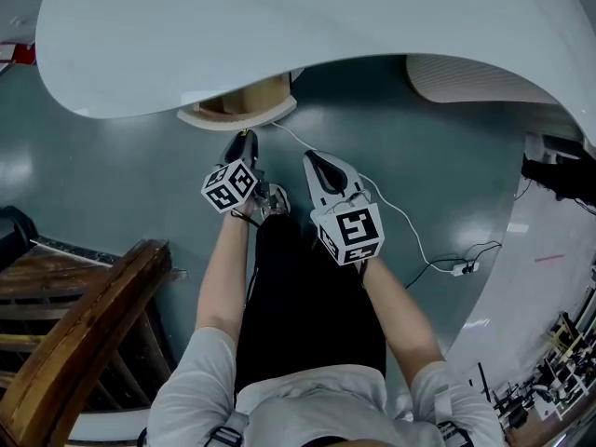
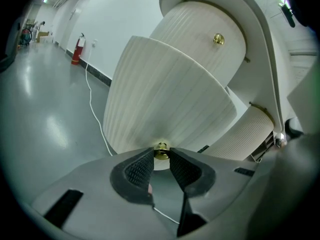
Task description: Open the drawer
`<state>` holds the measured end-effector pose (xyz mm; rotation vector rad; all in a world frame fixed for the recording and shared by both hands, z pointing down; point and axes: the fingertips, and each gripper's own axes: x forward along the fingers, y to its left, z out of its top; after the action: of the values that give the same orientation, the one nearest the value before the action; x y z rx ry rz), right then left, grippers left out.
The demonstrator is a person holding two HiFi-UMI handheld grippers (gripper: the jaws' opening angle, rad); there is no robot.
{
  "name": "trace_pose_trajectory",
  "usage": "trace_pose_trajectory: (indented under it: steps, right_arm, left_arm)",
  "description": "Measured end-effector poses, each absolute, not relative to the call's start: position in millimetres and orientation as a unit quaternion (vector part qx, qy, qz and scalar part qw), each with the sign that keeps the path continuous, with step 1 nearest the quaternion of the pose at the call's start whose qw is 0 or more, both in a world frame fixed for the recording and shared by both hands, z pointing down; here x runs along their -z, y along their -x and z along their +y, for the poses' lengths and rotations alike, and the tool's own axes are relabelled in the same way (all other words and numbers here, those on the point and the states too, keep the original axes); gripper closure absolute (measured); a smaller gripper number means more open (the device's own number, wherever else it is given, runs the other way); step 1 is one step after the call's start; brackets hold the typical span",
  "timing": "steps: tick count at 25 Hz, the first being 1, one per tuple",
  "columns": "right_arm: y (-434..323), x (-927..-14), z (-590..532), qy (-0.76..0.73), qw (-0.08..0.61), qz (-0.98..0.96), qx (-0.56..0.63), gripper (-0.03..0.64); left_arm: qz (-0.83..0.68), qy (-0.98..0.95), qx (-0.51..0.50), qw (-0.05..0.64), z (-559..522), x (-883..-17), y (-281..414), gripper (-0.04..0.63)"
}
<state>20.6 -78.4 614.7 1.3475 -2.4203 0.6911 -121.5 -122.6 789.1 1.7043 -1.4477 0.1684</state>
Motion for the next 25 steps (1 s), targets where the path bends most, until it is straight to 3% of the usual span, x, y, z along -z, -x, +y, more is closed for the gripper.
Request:
trace_pose_trajectory:
  steps: [25]
  right_arm:
    - [-5, -604, -31, -0.421, 0.19, -0.845, -0.271, 0.604]
  left_arm:
    - [-0.583, -0.653, -0.131, 0.465, -74, -792, 124, 0.494]
